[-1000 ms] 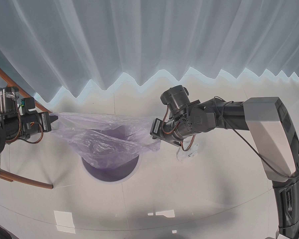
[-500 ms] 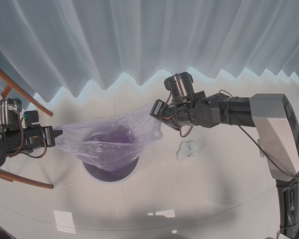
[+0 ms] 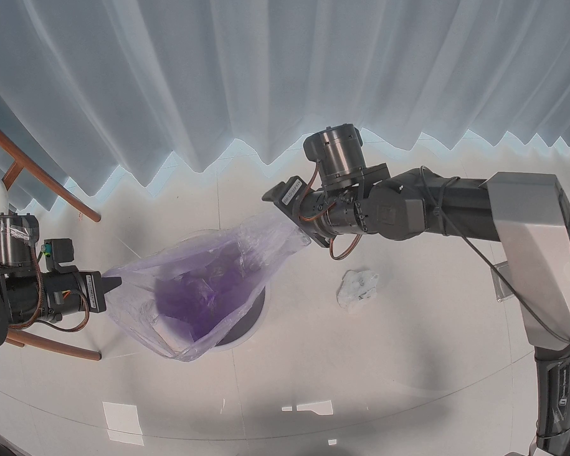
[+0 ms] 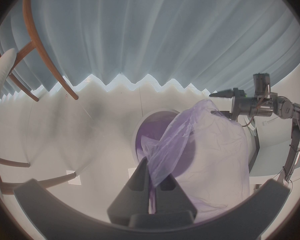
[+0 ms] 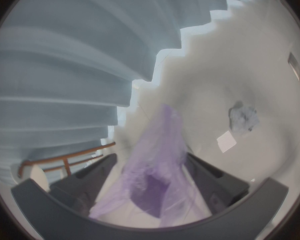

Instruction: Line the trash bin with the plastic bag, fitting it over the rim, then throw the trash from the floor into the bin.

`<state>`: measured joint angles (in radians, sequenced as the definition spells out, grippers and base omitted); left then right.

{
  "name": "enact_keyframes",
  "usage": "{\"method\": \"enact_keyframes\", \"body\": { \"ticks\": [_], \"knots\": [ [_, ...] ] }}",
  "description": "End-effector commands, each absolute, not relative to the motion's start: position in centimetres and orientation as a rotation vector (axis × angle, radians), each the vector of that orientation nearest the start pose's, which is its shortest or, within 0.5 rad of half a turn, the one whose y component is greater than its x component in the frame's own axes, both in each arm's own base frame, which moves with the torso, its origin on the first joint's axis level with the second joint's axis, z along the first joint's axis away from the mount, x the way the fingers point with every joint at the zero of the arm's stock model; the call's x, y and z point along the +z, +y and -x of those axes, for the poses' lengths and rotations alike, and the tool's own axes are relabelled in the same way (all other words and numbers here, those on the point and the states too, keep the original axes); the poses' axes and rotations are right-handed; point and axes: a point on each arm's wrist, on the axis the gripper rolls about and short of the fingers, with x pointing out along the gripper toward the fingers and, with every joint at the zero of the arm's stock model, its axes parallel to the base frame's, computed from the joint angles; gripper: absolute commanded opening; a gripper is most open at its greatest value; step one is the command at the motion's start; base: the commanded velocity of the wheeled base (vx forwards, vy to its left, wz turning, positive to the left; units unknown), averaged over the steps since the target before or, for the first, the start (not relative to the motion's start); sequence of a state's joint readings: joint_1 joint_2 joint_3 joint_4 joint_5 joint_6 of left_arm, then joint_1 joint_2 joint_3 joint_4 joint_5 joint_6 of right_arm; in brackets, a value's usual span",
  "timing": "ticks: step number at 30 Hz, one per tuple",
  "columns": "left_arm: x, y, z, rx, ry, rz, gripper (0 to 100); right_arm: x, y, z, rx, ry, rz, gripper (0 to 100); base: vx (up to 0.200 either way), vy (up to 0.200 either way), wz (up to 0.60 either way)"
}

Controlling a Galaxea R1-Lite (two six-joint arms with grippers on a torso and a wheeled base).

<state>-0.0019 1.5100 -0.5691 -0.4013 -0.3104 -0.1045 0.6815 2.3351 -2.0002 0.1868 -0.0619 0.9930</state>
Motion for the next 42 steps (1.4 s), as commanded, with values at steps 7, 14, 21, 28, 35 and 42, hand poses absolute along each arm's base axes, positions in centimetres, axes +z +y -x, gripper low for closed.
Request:
{"method": "enact_keyframes", "body": {
  "ticks": [7, 14, 21, 28, 35, 42],
  "knots": [
    [15.3, -0.7, -22.9, -0.265, 0.529, 0.191, 0, 25.4, 25.6, -31.4, 0.095, 0.971, -0.954, 100, 0.0, 0.0, 0.0],
    [15.4, -0.6, -23.0, -0.256, 0.526, 0.207, 0, 25.3, 14.1, -25.9, -0.62, 1.667, -0.931, 100, 0.0, 0.0, 0.0],
    [15.2, -0.8, -22.9, -0.264, 0.535, 0.208, 0, 28.2, 6.4, -19.3, 0.223, 1.608, -0.526, 100, 0.0, 0.0, 0.0],
    [15.1, -0.8, -22.9, -0.26, 0.514, 0.212, 0, 22.7, 13.9, -21.8, 0.645, 0.739, -0.679, 100, 0.0, 0.0, 0.0],
    [14.7, -0.7, -22.7, -0.258, 0.516, 0.214, 0, 21.2, 19.0, -22.4, 0.522, 0.821, -0.84, 100, 0.0, 0.0, 0.0],
    [14.7, -0.7, -22.8, -0.253, 0.503, 0.233, 0, 17.9, 19.7, -23.5, 0.574, 0.682, -0.725, 100, 0.0, 0.0, 0.0]
  ]
}}
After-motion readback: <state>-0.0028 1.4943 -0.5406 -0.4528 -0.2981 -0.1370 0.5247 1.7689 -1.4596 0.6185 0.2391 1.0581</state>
